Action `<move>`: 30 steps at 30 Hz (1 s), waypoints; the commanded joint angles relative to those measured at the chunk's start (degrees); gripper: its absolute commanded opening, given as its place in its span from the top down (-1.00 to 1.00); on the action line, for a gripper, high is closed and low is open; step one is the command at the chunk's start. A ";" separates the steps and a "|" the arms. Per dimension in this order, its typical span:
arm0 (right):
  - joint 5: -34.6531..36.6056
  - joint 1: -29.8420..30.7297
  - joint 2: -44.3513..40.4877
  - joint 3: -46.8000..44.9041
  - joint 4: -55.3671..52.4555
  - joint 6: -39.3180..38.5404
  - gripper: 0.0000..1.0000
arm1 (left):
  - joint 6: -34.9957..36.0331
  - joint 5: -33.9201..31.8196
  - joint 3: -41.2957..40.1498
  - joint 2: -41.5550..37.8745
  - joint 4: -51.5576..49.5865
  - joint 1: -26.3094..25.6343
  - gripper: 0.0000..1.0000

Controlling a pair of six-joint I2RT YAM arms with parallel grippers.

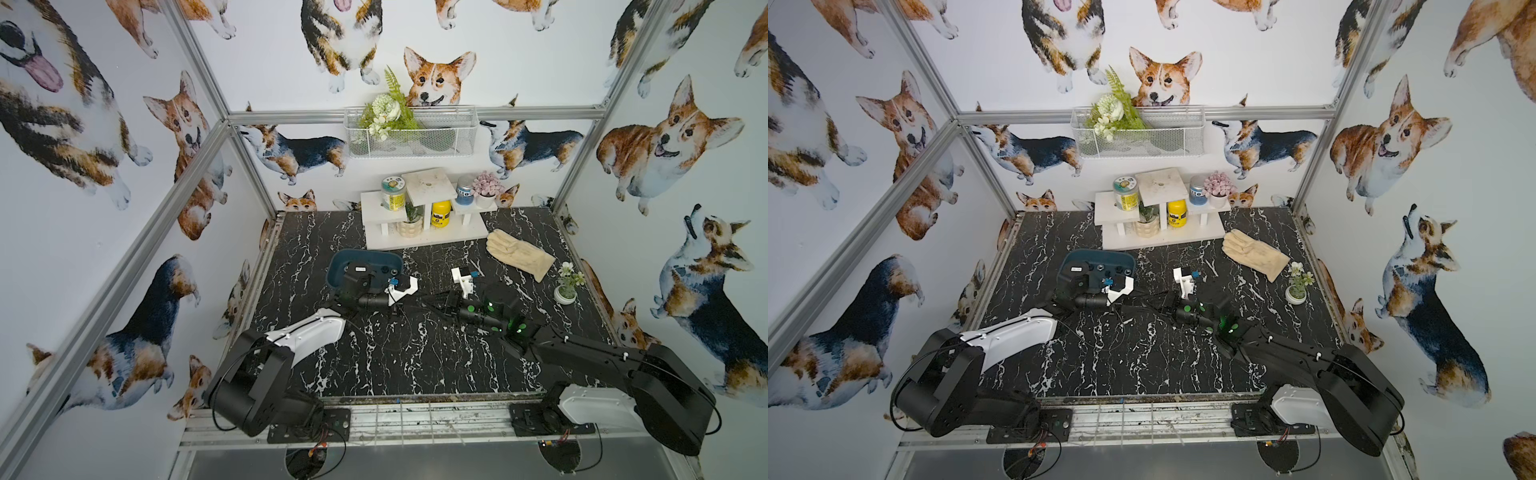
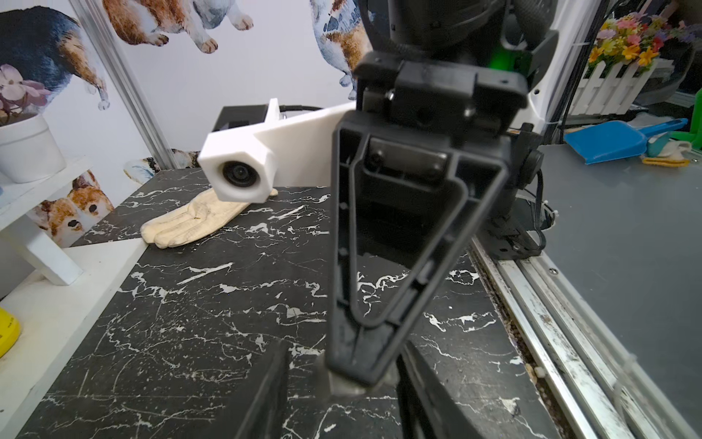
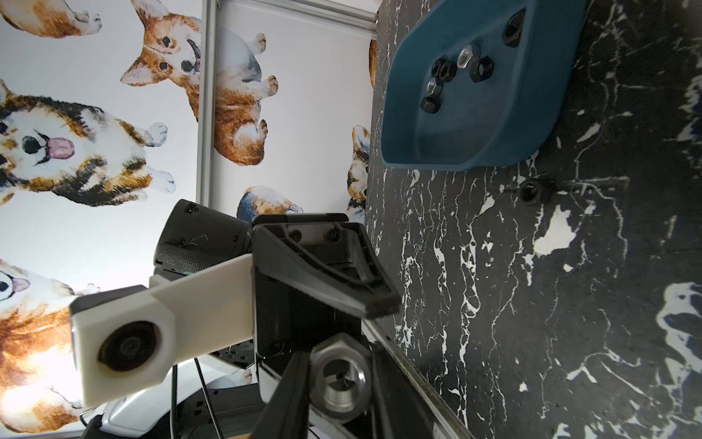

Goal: Put the nuts on the desktop into the storage box
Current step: Pick up the nut from the center of the board.

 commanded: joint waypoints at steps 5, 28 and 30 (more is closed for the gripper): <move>2.54 -0.35 -1.23 -1.83 5.26 2.63 0.70 | -0.96 -0.31 0.95 0.23 0.50 0.00 0.24; 3.40 -1.60 1.67 -4.19 9.99 5.29 0.31 | -3.08 0.40 3.42 1.03 -4.43 -0.02 0.59; 3.44 -1.88 1.31 -4.83 10.60 5.35 0.22 | -1.68 -0.33 5.70 1.04 -6.62 0.09 0.61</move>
